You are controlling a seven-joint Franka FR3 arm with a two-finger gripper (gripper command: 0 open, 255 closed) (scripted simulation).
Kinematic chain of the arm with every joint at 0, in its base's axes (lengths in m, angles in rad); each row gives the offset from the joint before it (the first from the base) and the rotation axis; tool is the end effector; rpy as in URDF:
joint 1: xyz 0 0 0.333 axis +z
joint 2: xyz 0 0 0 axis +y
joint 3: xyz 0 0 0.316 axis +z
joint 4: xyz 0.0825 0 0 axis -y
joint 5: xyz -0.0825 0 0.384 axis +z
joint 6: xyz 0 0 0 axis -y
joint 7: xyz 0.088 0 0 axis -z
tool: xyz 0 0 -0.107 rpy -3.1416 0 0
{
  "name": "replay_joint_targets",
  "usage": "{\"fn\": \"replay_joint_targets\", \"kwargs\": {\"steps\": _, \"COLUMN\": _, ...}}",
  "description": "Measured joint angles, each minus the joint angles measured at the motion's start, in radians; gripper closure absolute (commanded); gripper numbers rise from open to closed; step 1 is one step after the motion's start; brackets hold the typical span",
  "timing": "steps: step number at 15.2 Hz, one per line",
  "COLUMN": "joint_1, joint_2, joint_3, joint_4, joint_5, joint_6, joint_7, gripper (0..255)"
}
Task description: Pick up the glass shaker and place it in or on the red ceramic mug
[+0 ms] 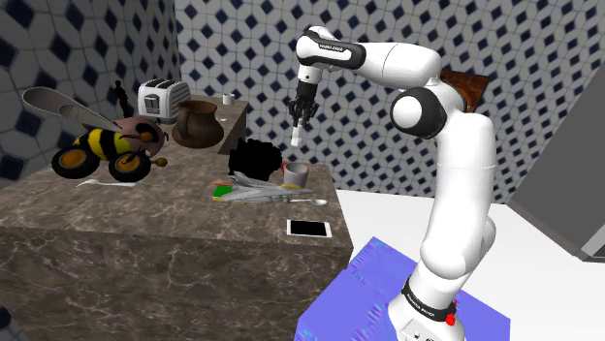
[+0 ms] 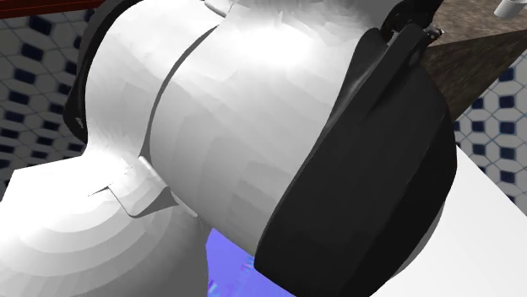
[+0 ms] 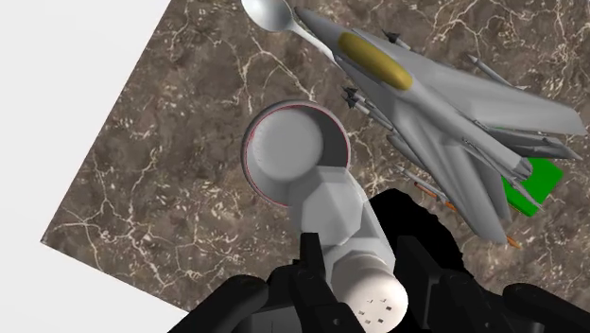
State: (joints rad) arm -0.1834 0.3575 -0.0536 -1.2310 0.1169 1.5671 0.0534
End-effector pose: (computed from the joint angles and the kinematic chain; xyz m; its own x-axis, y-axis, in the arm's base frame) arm 0.6449 -0.1361 0.5677 0.9588 -0.2827 -0.0261 -0.2839 -0.9540 -0.0967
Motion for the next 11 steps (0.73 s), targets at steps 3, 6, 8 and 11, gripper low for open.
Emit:
{"fn": "replay_joint_targets", "kwargs": {"steps": 3, "joint_1": 0.0, "joint_2": -0.004, "joint_3": -0.001, "joint_4": -0.044, "joint_5": 0.0, "joint_6": 0.039, "joint_7": -0.006, "gripper": 255}}
{"fn": "replay_joint_targets", "kwargs": {"steps": 6, "joint_1": -0.001, "joint_2": -0.011, "joint_3": -0.001, "joint_4": -0.092, "joint_5": 0.0, "joint_6": 0.08, "joint_7": -0.012, "gripper": 255}}
{"fn": "replay_joint_targets", "kwargs": {"steps": 8, "joint_1": 0.002, "joint_2": -0.016, "joint_3": -0.001, "joint_4": -0.128, "joint_5": 0.0, "joint_6": 0.111, "joint_7": -0.013, "gripper": 255}}
{"fn": "replay_joint_targets", "kwargs": {"steps": 11, "joint_1": 0.002, "joint_2": -0.023, "joint_3": -0.001, "joint_4": -0.177, "joint_5": 0.0, "joint_6": 0.152, "joint_7": -0.018, "gripper": 255}}
